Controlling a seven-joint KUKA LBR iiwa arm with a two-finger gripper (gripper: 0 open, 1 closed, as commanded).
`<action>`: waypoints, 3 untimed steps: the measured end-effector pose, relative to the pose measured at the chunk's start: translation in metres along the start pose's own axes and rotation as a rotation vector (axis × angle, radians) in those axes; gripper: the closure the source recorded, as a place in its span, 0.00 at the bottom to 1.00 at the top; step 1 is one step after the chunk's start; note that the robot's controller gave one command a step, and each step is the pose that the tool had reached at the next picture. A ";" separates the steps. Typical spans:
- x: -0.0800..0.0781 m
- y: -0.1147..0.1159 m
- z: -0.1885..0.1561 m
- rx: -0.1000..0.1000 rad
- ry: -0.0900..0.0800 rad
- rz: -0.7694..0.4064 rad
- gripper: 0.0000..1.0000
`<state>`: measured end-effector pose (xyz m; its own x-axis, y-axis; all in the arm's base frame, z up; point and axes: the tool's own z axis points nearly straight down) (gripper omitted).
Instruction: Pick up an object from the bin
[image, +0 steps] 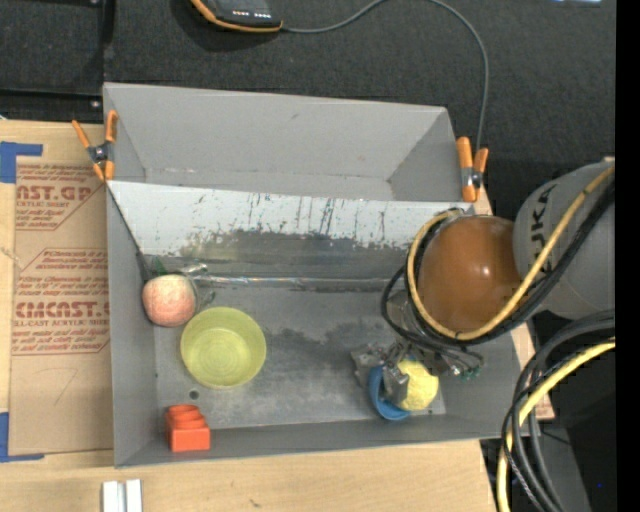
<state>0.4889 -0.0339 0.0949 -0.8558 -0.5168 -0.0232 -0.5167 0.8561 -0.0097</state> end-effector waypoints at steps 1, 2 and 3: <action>0.000 0.001 -0.005 -0.002 0.002 0.000 1.00; 0.000 0.001 -0.018 -0.002 0.003 0.000 1.00; 0.000 0.001 -0.029 -0.002 0.002 0.001 1.00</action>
Offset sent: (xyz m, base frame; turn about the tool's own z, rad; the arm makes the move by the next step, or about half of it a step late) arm 0.0000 0.0000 0.0067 0.0000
